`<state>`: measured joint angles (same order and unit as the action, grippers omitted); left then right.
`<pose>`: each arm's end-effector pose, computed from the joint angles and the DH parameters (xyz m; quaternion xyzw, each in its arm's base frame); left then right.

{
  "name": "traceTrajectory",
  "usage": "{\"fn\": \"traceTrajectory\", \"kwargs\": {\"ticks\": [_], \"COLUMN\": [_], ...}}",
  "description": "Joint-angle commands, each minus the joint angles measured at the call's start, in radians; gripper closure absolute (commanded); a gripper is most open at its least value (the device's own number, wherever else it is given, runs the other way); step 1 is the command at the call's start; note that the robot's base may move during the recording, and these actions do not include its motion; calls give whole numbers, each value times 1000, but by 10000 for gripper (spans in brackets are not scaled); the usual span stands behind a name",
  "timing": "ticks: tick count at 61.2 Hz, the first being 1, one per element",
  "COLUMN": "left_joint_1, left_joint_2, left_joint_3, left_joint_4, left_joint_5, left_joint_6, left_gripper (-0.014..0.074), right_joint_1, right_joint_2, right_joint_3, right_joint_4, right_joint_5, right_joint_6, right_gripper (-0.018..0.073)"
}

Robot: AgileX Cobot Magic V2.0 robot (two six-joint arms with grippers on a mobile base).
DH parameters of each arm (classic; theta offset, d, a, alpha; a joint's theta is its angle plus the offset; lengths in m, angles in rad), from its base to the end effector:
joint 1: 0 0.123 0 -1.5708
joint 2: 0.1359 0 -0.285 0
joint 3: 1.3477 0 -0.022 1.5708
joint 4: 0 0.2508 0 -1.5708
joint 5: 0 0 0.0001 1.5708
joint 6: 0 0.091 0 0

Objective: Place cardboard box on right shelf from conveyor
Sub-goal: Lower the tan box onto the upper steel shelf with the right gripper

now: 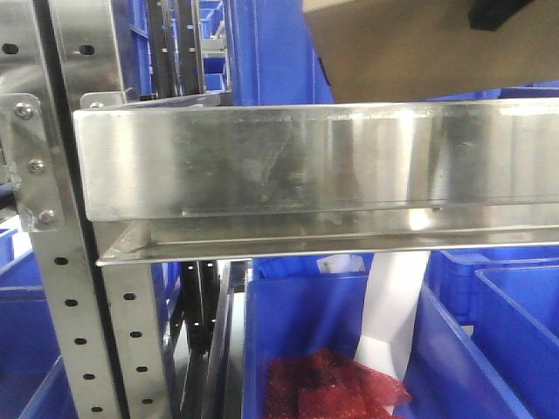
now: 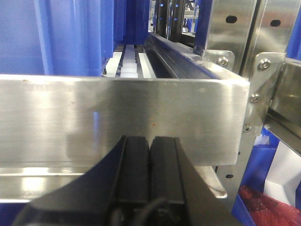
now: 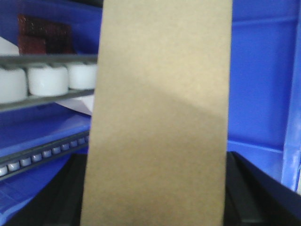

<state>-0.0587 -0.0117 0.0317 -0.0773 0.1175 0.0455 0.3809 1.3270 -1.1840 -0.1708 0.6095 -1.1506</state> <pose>0.0567 -0.0042 0.1925 0.0131 0.7244 -0.0343 0.6884 0.2749 0.1005 0.3588 -0.6509 0.6171 -0.2327 0.3760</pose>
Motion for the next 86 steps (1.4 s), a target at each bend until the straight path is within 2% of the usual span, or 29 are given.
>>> {"fn": "traceTrajectory", "kwargs": {"ticks": [1,5,10,12,15,20,23,37,49,54,62,71,78,86], "left_joint_1": [-2,-2,-2,-2,-2,-2,-2,-2,-2,-2,-2,-2,-2,-2], "left_joint_2": [-15,-15,-15,-15,-15,-15,-15,-15,-15,-15,-15,-15,-15,-15], "left_joint_3": [10,10,10,10,10,10,10,10,10,10,10,10,10,10], "left_joint_4": [-6,-6,-6,-6,-6,-6,-6,-6,-6,-6,-6,-6,-6,-6], "left_joint_5": [-87,-87,-87,-87,-87,-87,-87,-87,-87,-87,-87,-87,-87,-87], "left_joint_6": [0,0,0,0,0,0,0,0,0,0,0,0,0,0], "left_gripper": [712,713,713,713,713,713,713,713,713,712,713,713,713,713], "right_joint_1": [-9,-9,-9,-9,-9,-9,-9,-9,-8,-8,-8,-8,-8,-8], "right_joint_2": [-28,-28,-28,-28,-28,-28,-28,-39,-74,-92,-126,-192,-268,-384], "right_joint_3": [-42,-42,-41,-40,-39,-31,-24,-17,-17,-17,-16,31,119,235], "right_joint_4": [-7,-7,-6,-3,1,3,4,71,145,171,205,183,126,41], "right_joint_5": [-95,-99,-99,-99,-103,-122,-134,-123,-97,-79,-58,-90,-173,-264], "right_joint_6": [-14,-13,-12,-10,-6,-4,-4,1,91,166,354,649,889,1151], "right_gripper": [370,351,269,216,80,-97,-71,-71,-71,-71,-71,-56,7,129]}}
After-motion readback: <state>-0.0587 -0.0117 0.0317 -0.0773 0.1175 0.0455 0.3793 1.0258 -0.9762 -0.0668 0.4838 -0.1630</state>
